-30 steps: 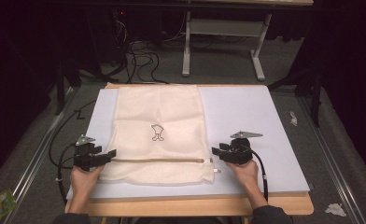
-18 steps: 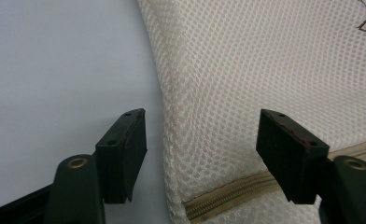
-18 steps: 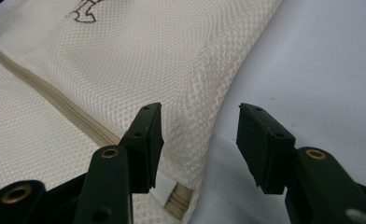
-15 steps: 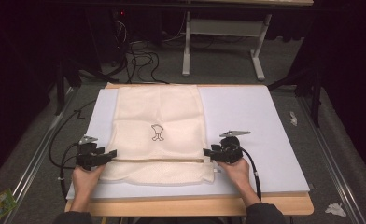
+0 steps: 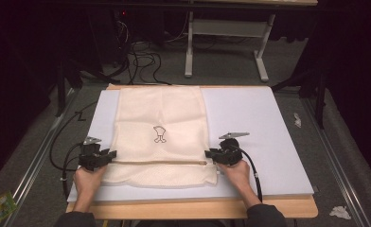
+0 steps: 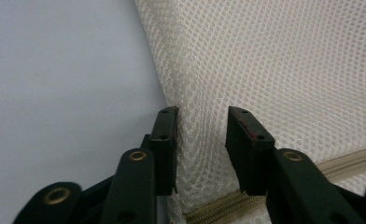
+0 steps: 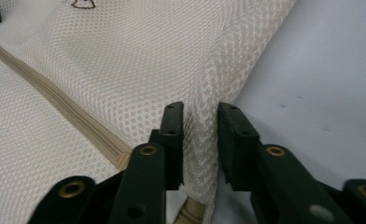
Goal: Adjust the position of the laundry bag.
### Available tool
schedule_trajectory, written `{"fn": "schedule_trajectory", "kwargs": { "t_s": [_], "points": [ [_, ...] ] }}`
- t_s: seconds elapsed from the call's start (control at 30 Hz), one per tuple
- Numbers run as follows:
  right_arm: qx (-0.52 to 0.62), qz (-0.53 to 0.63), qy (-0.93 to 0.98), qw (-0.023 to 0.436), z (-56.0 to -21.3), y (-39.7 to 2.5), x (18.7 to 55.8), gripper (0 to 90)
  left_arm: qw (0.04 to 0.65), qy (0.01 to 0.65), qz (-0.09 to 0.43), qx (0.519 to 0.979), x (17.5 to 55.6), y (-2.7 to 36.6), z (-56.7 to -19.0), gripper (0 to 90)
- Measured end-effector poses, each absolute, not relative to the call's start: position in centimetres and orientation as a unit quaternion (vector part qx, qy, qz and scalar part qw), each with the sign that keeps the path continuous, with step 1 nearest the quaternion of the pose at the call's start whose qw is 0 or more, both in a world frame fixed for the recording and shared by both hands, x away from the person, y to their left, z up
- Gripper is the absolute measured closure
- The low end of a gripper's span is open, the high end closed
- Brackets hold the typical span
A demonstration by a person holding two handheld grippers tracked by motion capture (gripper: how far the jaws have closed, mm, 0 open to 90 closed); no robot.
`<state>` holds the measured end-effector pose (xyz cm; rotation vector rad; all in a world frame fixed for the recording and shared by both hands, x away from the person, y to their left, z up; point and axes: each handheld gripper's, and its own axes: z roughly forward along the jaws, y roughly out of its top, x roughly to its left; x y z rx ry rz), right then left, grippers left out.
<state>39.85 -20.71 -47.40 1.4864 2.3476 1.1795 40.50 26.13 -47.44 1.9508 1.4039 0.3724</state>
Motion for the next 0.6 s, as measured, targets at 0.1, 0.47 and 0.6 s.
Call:
{"fn": "schedule_trajectory", "kwargs": {
  "t_s": [0.1,0.47,0.6],
  "points": [
    [0.49,0.392,0.777,0.058,-47.4,-20.8,39.9,84.4,0.346,0.538,0.142,0.755,40.6,26.1,-47.3,80.2],
    [0.483,0.392,0.779,0.072,-46.9,-21.1,39.8,87.9,0.36,0.529,0.137,0.756,41.0,25.6,-46.6,86.5],
    [0.484,0.395,0.777,0.078,-46.6,-21.5,39.8,88.1,0.367,0.527,0.135,0.754,41.1,25.2,-46.3,86.6]
  ]
}}
